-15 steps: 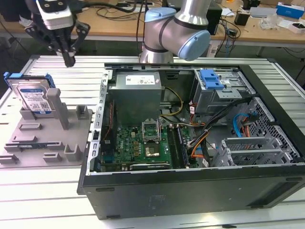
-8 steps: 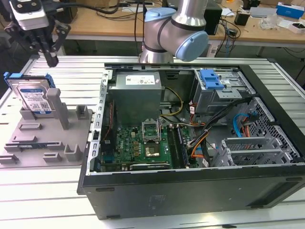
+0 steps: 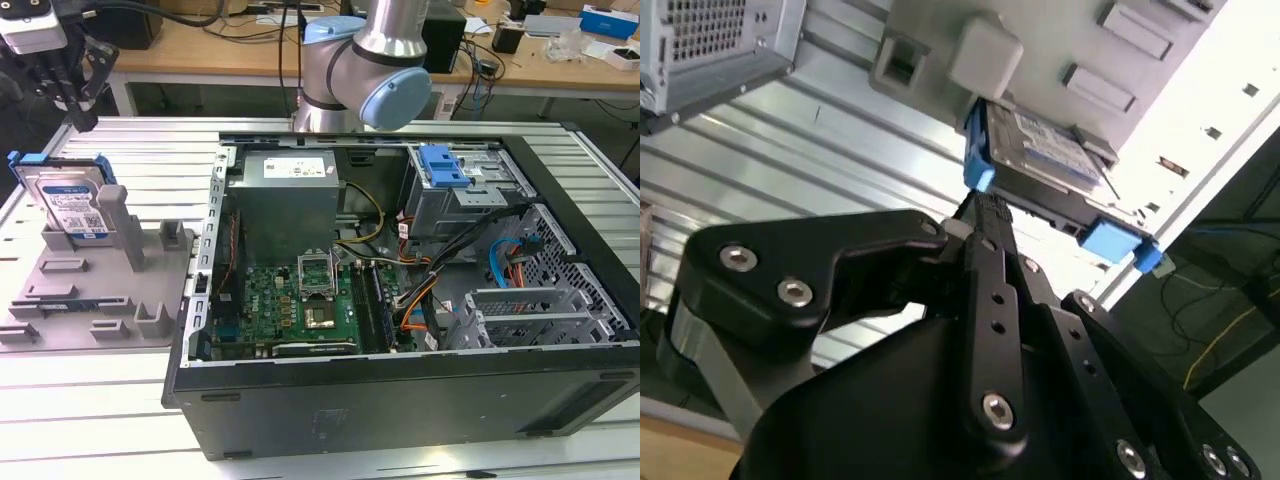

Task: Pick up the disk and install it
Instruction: 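Reach for the disk, then pick up the disk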

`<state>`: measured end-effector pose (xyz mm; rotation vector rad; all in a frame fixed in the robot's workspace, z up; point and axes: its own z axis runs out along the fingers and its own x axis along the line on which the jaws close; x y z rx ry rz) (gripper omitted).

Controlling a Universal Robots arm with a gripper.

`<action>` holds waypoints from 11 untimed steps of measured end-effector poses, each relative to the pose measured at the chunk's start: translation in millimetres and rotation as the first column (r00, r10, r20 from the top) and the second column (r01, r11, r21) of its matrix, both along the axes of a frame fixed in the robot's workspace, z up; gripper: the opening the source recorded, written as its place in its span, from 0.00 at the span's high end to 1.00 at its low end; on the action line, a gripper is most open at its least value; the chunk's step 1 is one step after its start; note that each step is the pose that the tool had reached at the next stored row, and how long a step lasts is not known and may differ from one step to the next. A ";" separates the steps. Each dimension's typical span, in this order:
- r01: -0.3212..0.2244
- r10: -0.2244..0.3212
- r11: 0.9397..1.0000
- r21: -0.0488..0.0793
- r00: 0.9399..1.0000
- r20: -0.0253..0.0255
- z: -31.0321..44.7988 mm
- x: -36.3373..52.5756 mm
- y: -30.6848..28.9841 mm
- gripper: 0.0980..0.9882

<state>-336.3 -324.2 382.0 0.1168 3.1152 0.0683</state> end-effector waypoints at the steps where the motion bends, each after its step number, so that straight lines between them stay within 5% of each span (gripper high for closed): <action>1: 0.000 0.000 1.000 0.000 1.000 0.000 0.0 -0.2 0.0 0.99; 11: 0.000 0.000 1.000 0.000 1.000 0.000 0.1 -0.5 0.0 0.99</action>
